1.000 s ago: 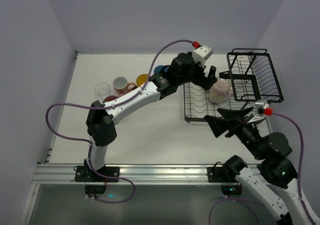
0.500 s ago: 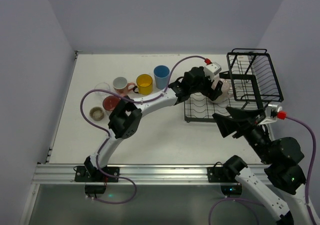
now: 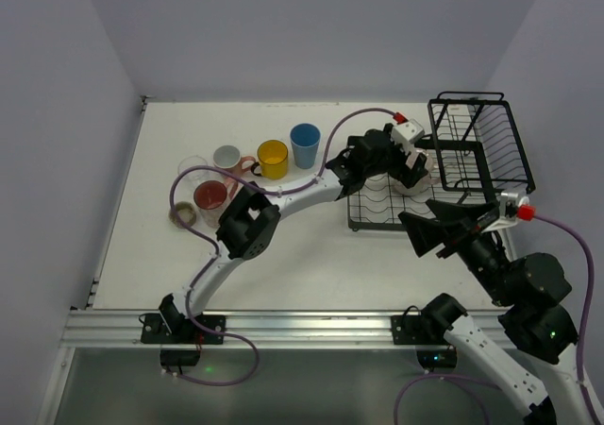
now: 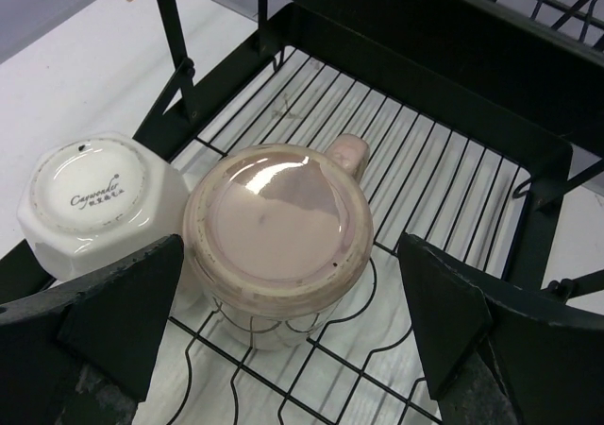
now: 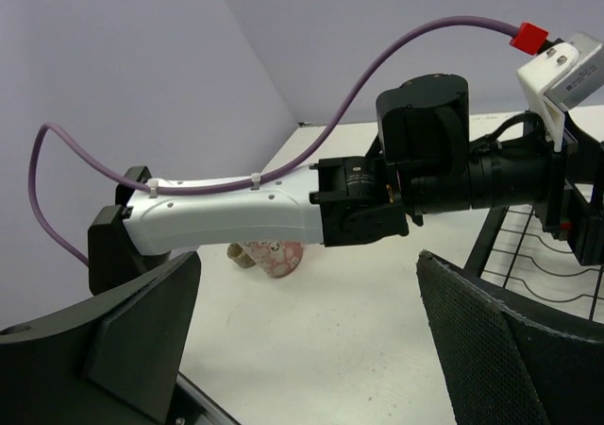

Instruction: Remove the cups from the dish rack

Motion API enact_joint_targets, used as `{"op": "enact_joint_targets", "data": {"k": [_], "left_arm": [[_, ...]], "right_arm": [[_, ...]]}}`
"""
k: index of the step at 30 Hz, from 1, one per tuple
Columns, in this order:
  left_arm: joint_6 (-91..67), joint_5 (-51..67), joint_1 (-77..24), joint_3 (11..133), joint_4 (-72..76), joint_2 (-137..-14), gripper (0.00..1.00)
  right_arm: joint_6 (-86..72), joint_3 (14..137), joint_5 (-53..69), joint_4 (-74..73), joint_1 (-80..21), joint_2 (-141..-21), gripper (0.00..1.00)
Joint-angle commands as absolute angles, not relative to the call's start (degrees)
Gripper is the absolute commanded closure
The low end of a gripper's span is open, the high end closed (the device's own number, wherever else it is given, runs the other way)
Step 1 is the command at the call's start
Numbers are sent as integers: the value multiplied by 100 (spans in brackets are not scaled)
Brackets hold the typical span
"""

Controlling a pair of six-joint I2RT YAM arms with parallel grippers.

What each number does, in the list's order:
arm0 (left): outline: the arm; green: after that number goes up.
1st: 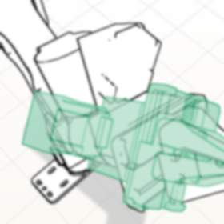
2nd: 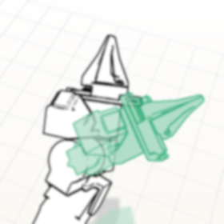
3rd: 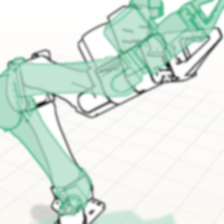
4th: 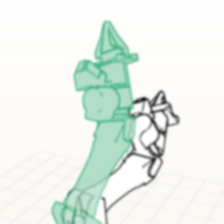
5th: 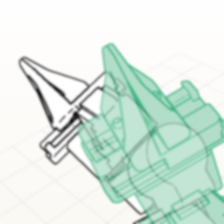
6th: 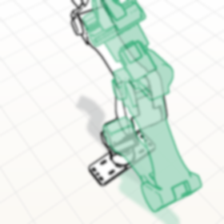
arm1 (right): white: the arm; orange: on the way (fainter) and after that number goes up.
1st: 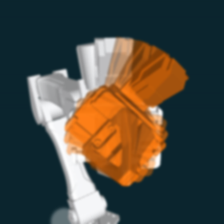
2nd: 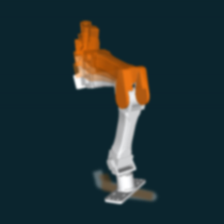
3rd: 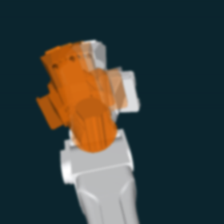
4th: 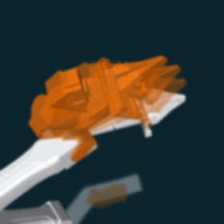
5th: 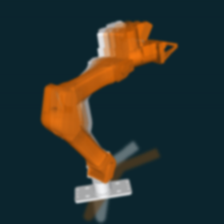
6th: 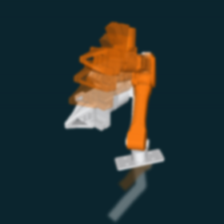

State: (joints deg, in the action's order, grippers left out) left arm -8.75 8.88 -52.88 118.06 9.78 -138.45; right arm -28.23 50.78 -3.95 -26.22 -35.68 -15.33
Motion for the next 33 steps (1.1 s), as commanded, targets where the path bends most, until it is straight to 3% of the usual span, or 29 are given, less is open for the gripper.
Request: {"op": "enact_joint_targets", "data": {"k": [1, 33], "left_arm": [[-651, 773, -5265, 12120, 1450, -13948, 0], [-668, 914, -5273, 12832, 1951, -14889, 0]], "right_arm": [[-2654, 5238, -378, -2628, -3577, -1670, 1], [-2479, 4878, -193, -2443, -3586, -1749, 1]]}}
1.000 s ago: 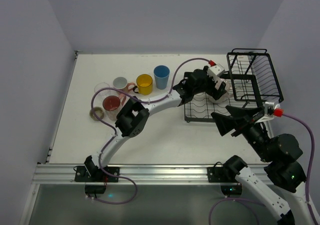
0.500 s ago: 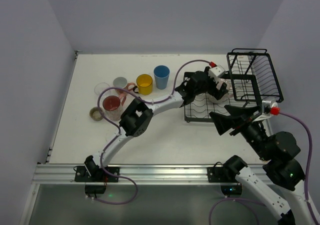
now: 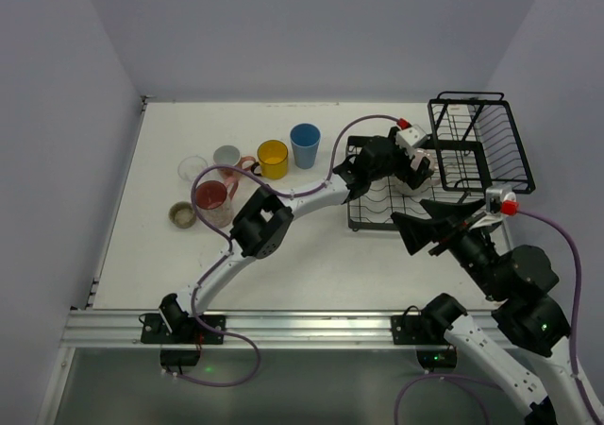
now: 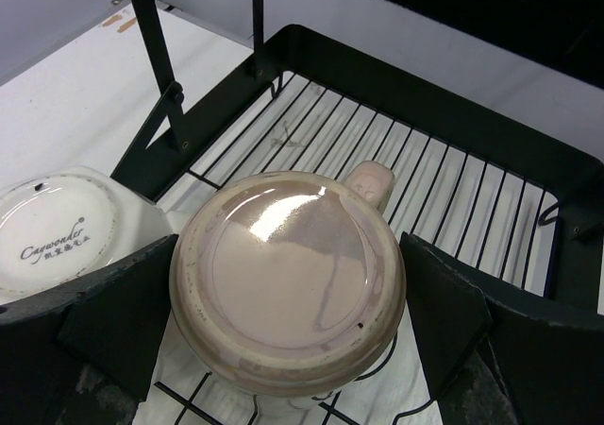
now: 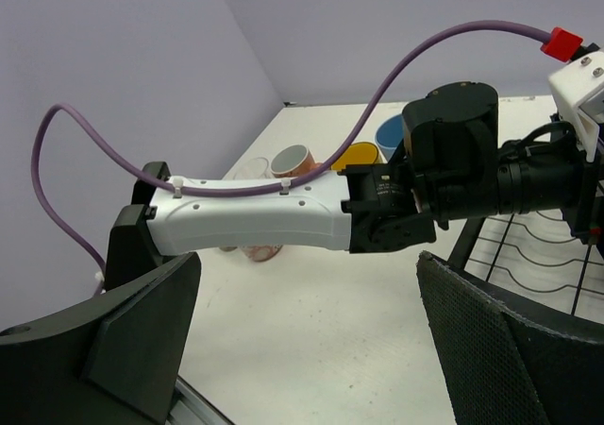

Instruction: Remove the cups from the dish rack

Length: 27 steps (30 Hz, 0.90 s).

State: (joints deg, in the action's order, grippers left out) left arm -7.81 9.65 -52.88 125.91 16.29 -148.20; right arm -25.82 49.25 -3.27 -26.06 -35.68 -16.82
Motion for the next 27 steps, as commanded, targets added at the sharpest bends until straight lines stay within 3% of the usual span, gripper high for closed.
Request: {"op": "enact_joint_targets", "data": {"k": [1, 4, 5, 7, 13, 18, 27], "left_arm": [[-659, 905, -5273, 12754, 1969, -14871, 0], [-563, 897, -5291, 12421, 2083, -14705, 9], [-528, 853, -5308, 12297, 2135, -14539, 25], [-405, 722, -5335, 11885, 2337, -14345, 47], [-193, 239, -5370, 10918, 2628, -13545, 87], [-184, 53, -5370, 10170, 3032, -12807, 100], [-483, -237, -5335, 9440, 3410, -11910, 100]], "right_arm": [[-2496, 4869, -193, -2443, -3586, -1749, 1], [-2522, 4825, -167, -2417, -3577, -1740, 1], [-2540, 4825, -167, -2417, -3577, -1740, 1], [-2549, 4825, -176, -2400, -3577, -1723, 1], [-2584, 4860, -123, -2312, -3586, -1758, 1], [-2680, 4790, -44, -2171, -3586, -1837, 1], [-3058, 4483, 123, -1829, -3586, -2065, 1]]}}
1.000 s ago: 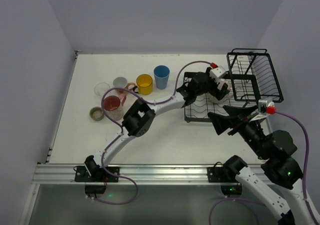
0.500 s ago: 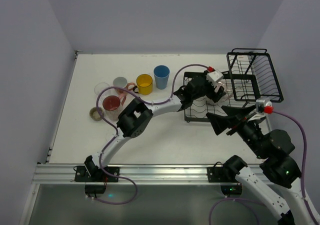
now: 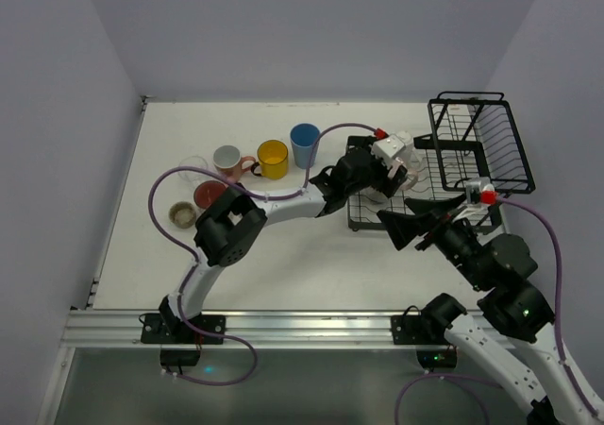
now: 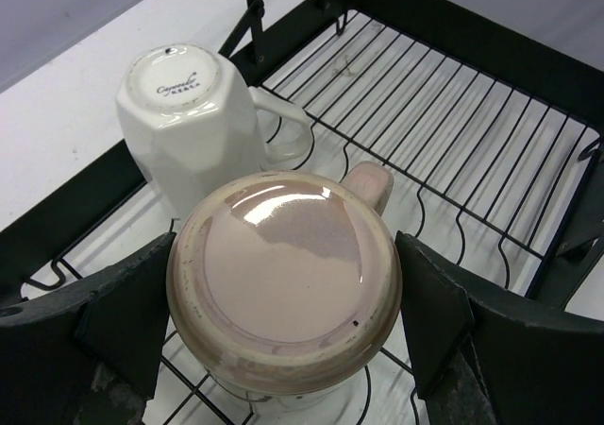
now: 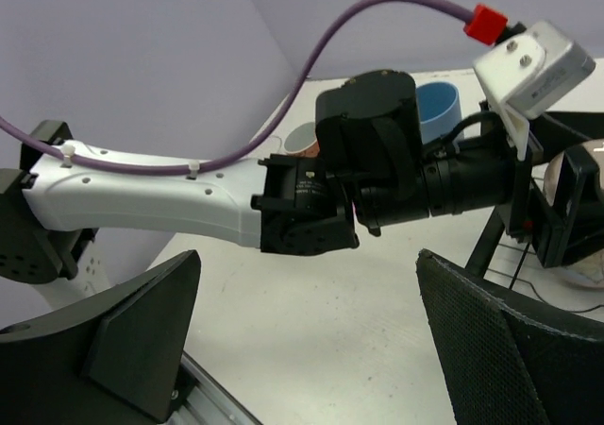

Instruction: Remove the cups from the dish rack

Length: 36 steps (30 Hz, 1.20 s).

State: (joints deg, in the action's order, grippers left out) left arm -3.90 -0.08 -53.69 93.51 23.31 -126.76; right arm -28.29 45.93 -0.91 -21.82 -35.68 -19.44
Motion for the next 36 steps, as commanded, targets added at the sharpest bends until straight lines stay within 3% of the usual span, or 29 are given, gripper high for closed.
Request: {"op": "enact_joint_targets", "data": {"k": [1, 14, 36], "left_arm": [[-527, -246, -5326, 9439, 3419, -11848, 100], [-1995, 255, -4773, 8746, 3806, -11040, 100], [-4420, 228, -4535, 6329, 4227, -7823, 100]], "right_arm": [[-3085, 4456, 132, -1793, -3586, -2074, 1], [-3593, 4193, -26, -1354, -3586, -2083, 1], [-5343, 2795, -123, 1123, -3586, -2654, 3]]}}
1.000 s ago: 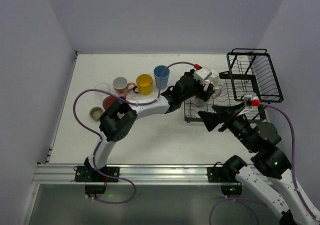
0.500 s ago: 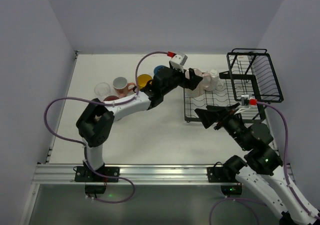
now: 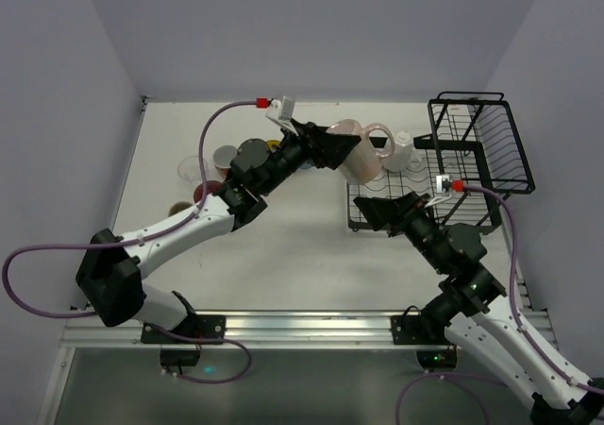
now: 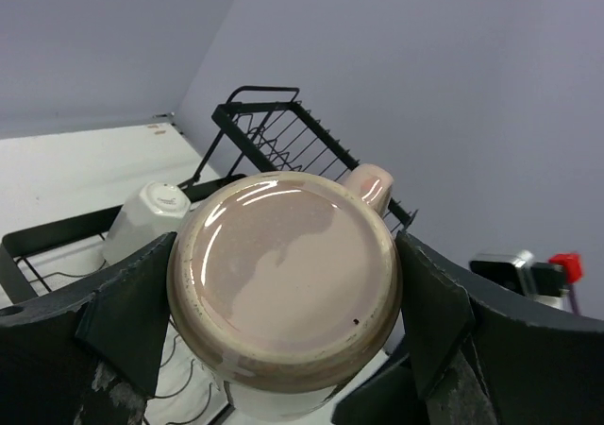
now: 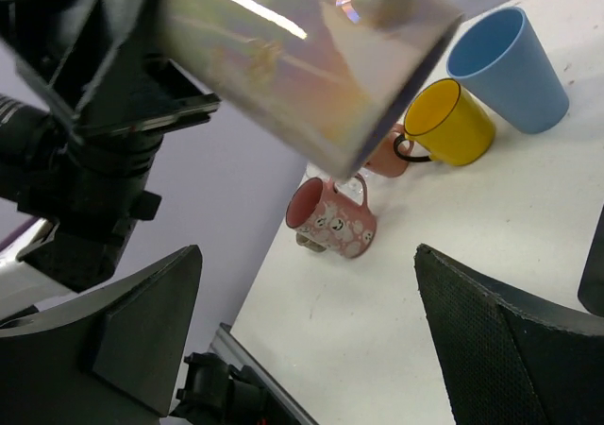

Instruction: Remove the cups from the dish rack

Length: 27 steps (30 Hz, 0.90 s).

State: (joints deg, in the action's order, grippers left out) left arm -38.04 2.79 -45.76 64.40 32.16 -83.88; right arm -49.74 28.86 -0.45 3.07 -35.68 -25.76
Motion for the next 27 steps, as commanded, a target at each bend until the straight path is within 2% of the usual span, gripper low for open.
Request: {"op": "enact_joint_targets", "data": {"k": [1, 9, 15, 19, 20, 21, 24, 25, 27], "left_arm": [[-4464, 263, -4535, 6267, 4236, -7648, 100], [-5105, 535, -4535, 5599, 4324, -6927, 100], [-5826, 581, -4544, 4905, 5079, -6601, 100], [-5976, 449, -4658, 4632, 5272, -6557, 100], [-6020, 422, -4667, 4527, 5326, -6557, 100], [-6021, 413, -4684, 4500, 5404, -6548, 100], [-6003, 352, -4720, 4403, 5431, -6469, 100], [-5968, 360, -4728, 4386, 5432, -6443, 87], [-5793, 343, -4729, 4333, 5292, -6276, 60]], "right_arm": [[-5370, 2769, -80, 1221, -3586, -2707, 4], [-5212, 2865, 527, 2214, -3577, -3278, 11], [-5343, 2681, 957, 3495, -3621, -3612, 27], [-5414, 2681, 1011, 4024, -3744, -3770, 34], [-5431, 2698, 1019, 4217, -3788, -3814, 37], [-5458, 2698, 1020, 4306, -3805, -3919, 46], [-5642, 2698, 1116, 4719, -3850, -4182, 62], [-5773, 2707, 1134, 4815, -3858, -4244, 79], [-5818, 2698, 1160, 4860, -3885, -4315, 95]]}}
